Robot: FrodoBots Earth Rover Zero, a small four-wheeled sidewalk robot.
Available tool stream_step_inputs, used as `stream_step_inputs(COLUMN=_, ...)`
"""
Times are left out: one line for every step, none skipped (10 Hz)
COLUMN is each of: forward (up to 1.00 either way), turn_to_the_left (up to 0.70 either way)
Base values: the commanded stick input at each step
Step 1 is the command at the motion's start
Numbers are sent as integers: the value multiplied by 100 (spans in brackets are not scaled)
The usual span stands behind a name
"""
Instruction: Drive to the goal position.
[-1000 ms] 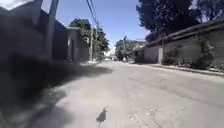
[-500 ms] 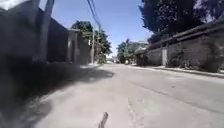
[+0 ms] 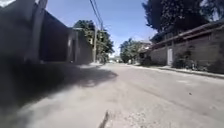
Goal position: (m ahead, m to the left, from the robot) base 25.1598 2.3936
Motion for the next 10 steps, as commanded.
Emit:
stream_step_inputs(forward=100, turn_to_the_left=0)
stream_step_inputs(forward=100, turn_to_the_left=0)
stream_step_inputs(forward=100, turn_to_the_left=0)
stream_step_inputs(forward=100, turn_to_the_left=0)
stream_step_inputs(forward=100, turn_to_the_left=0)
stream_step_inputs(forward=100, turn_to_the_left=-2)
stream_step_inputs(forward=100, turn_to_the_left=-25)
stream_step_inputs(forward=100, turn_to_the_left=-40)
stream_step_inputs(forward=100, turn_to_the_left=-40)
stream_step_inputs(forward=100, turn_to_the_left=-38)
